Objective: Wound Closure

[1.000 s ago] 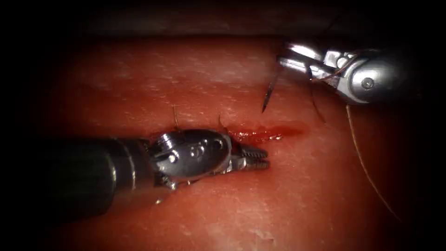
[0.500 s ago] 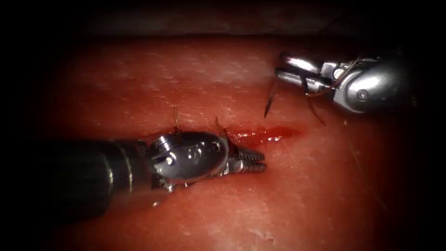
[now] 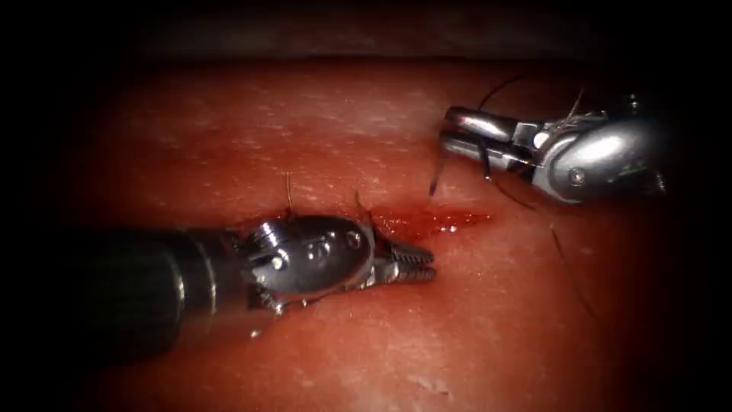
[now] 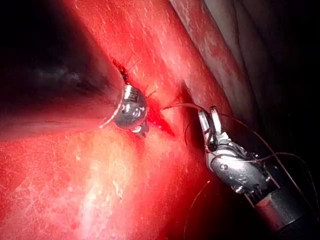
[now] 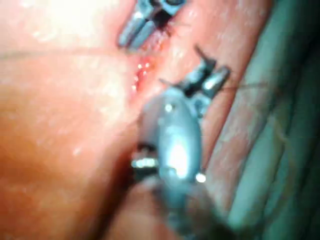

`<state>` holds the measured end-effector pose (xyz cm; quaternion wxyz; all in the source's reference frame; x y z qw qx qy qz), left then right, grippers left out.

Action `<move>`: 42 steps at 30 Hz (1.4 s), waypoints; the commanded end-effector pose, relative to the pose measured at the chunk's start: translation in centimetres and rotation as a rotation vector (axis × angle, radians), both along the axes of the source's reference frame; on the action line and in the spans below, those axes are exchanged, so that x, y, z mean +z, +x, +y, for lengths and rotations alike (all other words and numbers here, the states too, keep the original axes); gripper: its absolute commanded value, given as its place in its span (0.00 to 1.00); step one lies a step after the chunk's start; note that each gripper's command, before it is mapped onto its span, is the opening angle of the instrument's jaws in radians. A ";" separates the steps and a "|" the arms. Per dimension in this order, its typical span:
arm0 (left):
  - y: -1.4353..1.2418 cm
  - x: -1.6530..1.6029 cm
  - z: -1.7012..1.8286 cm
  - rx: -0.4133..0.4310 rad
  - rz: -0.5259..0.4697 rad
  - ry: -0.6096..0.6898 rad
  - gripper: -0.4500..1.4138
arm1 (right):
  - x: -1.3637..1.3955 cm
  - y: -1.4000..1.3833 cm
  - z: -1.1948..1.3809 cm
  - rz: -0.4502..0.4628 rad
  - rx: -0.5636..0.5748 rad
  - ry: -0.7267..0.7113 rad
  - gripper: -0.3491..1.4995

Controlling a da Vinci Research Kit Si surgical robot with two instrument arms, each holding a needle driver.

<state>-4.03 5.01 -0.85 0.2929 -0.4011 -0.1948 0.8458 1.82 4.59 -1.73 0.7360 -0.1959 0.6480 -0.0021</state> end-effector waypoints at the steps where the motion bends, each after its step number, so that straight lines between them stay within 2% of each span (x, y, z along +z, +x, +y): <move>1: -0.06 0.07 0.02 0.000 -0.001 -0.001 0.26 | 0.05 0.09 0.00 0.005 -0.003 -0.002 0.00; 7: -0.09 0.09 0.06 -0.002 0.000 0.000 0.27 | 0.07 0.16 -0.10 0.001 -0.022 -0.003 0.00; 12: -0.07 0.06 0.07 -0.004 -0.002 0.007 0.27 | 0.24 0.16 -0.27 -0.011 -0.042 -0.024 0.00; 22: -0.02 0.07 0.07 0.000 -0.004 0.007 0.26 | 0.56 0.16 -0.75 -0.062 -0.110 -0.049 0.00; 30: 0.02 0.06 0.08 0.000 -0.006 0.012 0.26 | 0.61 0.15 -0.79 -0.065 -0.125 -0.027 0.00; 42: 0.00 0.06 0.10 -0.002 -0.005 0.013 0.27 | 0.78 0.15 -0.91 -0.089 -0.144 0.097 0.00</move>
